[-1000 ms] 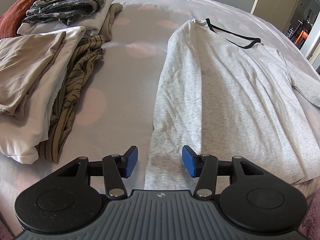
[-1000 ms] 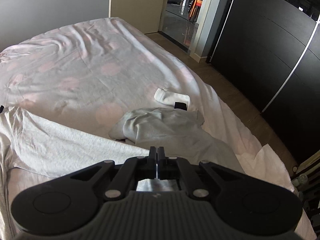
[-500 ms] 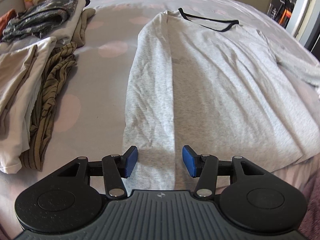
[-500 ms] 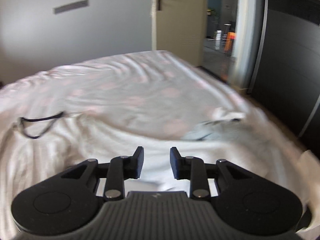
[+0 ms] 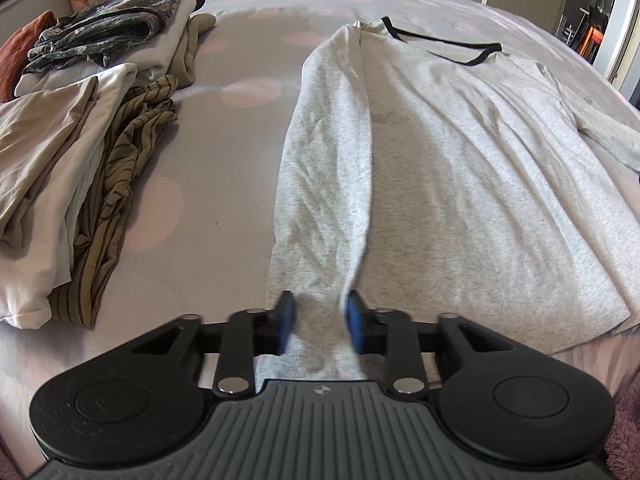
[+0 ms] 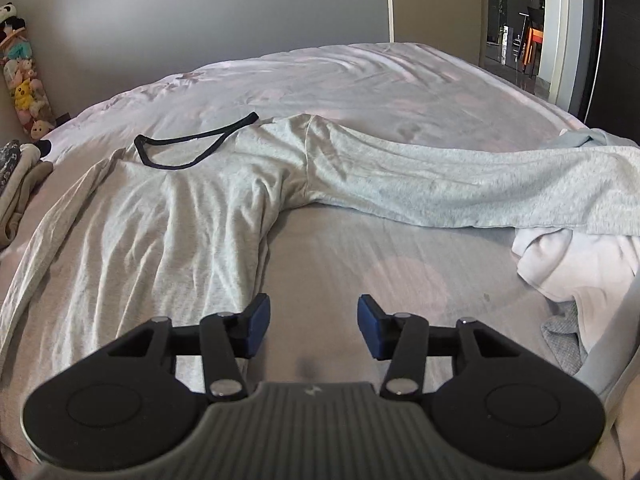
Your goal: Fold clothes
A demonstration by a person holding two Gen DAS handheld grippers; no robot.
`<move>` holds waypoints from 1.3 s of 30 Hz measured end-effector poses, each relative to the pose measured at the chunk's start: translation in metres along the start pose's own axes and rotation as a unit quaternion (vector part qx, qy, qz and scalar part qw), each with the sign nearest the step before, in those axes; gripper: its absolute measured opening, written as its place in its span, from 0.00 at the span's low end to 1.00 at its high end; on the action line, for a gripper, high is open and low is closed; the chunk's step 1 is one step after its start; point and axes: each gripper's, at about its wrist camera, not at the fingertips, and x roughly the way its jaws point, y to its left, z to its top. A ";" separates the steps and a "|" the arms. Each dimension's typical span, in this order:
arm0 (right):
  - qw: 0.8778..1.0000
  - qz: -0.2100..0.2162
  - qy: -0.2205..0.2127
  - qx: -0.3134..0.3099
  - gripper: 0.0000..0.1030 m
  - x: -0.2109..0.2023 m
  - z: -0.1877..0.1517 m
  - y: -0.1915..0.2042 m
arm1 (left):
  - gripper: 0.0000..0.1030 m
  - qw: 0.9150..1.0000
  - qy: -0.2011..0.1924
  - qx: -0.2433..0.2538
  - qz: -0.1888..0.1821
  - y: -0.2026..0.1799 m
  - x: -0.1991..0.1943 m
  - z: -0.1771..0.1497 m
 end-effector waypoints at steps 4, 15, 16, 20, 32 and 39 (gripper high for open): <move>1.000 -0.006 0.006 0.012 0.54 0.003 -0.002 -0.003 | 0.03 1.000 -0.020 -0.012 -0.010 0.006 -0.009 0.008; 0.999 -0.007 0.011 0.037 0.54 0.006 -0.003 -0.009 | 0.02 0.993 -0.117 -0.031 -0.002 0.024 -0.052 0.080; 0.999 -0.007 0.012 0.040 0.54 0.007 -0.003 -0.010 | 0.02 0.992 -0.125 -0.034 0.001 0.027 -0.055 0.087; 0.999 -0.009 0.014 0.050 0.54 0.008 -0.003 -0.013 | 0.02 0.987 -0.155 -0.045 0.013 0.041 -0.065 0.118; 0.998 -0.019 0.022 0.062 0.54 0.012 -0.004 -0.018 | 0.02 0.975 -0.195 -0.088 0.067 0.112 -0.065 0.195; 0.997 -0.023 0.027 0.074 0.54 0.017 -0.004 -0.020 | 0.02 0.974 -0.164 -0.099 0.122 0.170 -0.039 0.216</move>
